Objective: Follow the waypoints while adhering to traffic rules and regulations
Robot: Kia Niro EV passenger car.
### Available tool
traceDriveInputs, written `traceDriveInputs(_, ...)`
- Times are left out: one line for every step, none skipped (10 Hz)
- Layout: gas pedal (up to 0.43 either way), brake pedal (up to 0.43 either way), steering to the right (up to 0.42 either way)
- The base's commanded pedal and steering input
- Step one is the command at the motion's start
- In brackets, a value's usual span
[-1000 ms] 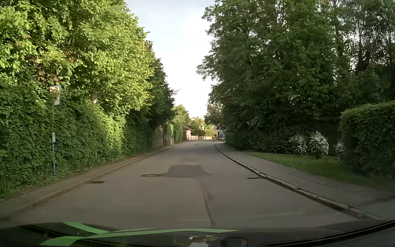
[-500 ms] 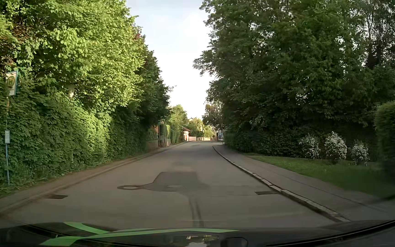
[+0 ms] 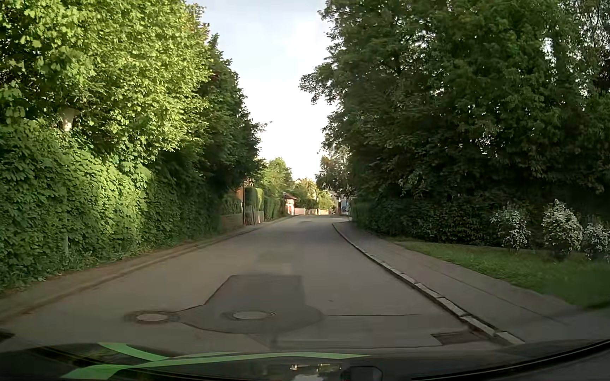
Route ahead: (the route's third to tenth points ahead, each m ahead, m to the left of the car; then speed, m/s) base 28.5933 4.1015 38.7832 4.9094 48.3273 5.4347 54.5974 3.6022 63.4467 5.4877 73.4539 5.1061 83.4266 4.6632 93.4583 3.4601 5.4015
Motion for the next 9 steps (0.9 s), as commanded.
traceDriveInputs(0.079,0.0,-0.021)
traceDriveInputs(0.079,0.0,-0.029)
traceDriveInputs(0.079,0.0,-0.035)
traceDriveInputs(0.079,0.0,-0.038)
traceDriveInputs(0.079,0.0,-0.04)
traceDriveInputs(0.079,0.0,-0.04)
traceDriveInputs(0.039,0.0,-0.04)
traceDriveInputs(0.028,0.0,-0.038)
traceDriveInputs(0.028,0.0,-0.031)
